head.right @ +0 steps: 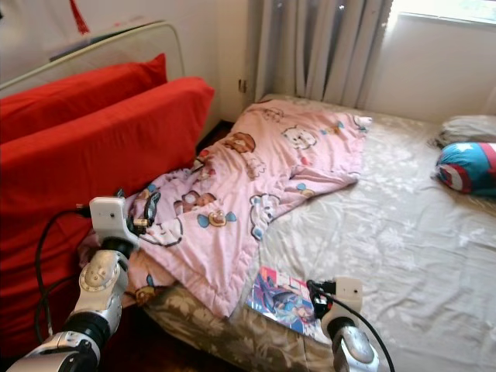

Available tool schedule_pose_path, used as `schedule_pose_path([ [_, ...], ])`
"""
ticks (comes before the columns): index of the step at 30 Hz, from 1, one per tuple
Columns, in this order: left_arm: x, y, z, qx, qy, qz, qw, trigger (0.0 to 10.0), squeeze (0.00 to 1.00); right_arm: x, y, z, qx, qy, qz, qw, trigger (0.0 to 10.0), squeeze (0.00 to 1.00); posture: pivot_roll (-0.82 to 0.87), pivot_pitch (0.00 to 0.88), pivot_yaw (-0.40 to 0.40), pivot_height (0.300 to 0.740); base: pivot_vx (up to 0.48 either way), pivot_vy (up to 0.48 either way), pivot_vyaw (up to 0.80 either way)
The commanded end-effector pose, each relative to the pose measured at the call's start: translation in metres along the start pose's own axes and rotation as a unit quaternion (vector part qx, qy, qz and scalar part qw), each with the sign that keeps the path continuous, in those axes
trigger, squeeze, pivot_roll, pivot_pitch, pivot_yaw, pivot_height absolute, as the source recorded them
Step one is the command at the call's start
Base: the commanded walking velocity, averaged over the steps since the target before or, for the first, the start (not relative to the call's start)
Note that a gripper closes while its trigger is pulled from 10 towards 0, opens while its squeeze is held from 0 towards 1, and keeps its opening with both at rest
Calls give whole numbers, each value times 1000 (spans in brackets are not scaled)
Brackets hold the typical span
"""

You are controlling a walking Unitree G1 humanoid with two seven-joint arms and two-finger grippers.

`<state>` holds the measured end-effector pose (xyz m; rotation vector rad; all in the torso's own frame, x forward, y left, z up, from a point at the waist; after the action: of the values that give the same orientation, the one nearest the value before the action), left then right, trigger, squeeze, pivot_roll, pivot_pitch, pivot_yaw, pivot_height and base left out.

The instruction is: Clean up the room

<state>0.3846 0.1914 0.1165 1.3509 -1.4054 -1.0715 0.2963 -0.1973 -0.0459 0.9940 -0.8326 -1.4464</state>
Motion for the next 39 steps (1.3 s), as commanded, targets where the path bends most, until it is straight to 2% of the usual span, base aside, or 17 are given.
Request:
schedule_pose_path([
  [1,-3,-10,7,-19,4,6,1000,10000,0,2,2,0,6,-5,4,1000,10000,0,9,0,-32,740,0,0,0],
  [3,-3,-9,5,-19,1,5,1000,10000,0,2,4,0,12,-7,5,1000,10000,0,9,0,-29,740,0,0,0],
  [4,-5,-10,5,-25,2,4,1000,10000,0,-10,42,-13,82,7,21,996,10000,0,6,0,-26,740,0,0,0],
  [5,-6,-12,5,-29,3,3,1000,10000,0,-20,70,-20,131,17,30,991,10000,0,6,0,-26,740,0,0,0],
  [6,-8,-14,7,-34,5,3,999,10000,0,-35,113,-27,198,28,41,979,10000,0,3,0,-25,740,0,0,0],
  [7,-9,-16,8,-39,6,2,999,10000,0,-47,143,-30,244,35,47,968,10000,0,2,0,-25,740,0,0,0],
  [8,-9,-18,10,-43,6,0,999,10000,0,-52,159,-30,267,35,51,962,10000,0,1,0,-24,740,0,0,0],
  [10,-11,-21,13,-49,6,-2,999,10000,0,-53,174,-28,292,27,55,954,10000,0,-4,0,-20,740,0,0,0],
  [14,-9,-21,13,-45,5,0,999,10000,0,-55,186,-25,317,27,64,946,10000,0,-8,0,-20,740,0,0,0],
  [17,-7,-20,14,-42,4,2,999,10000,0,-56,187,-25,320,27,67,945,10000,0,-5,0,-25,740,0,0,0],
  [20,-6,-20,14,-41,3,2,999,10000,0,-54,184,-26,312,22,69,947,10000,0,-6,0,-27,740,0,0,0],
  [23,-6,-22,17,-42,4,3,999,10000,0,-42,166,-27,281,-7,72,957,10000,0,0,0,-31,740,0,0,0],
  [27,-8,-25,19,-50,2,7,999,10000,0,-30,152,-28,252,-37,73,964,10000,0,0,0,-31,740,0,0,0],
  [29,-8,-27,20,-55,-1,7,998,10000,0,-28,149,-29,241,-41,76,967,10000,0,-1,0,-30,740,0,0,0],
  [36,-10,-30,21,-63,1,10,998,10000,0,-31,151,-33,234,-41,66,969,10000,0,0,0,-32,687,0,0,0],
  [39,-11,-31,21,-68,1,11,998,10000,0,-32,150,-34,231,-38,60,970,10000,0,-1,0,-30,687,0,0,0],
])
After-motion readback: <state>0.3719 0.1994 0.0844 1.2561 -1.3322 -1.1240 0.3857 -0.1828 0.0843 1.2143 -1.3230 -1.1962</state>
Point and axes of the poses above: a point about 5 cm out from each wrist's last joint towards the gripper, its own z axis pointing back from the gripper into the wrist, its own y axis along the axis of the wrist's last joint, x = y × z, the point moved 5 cm from there along -z, pointing out of the wrist towards the gripper, and after that the axes turned 5 degrees about z, right-handed, at the moved point
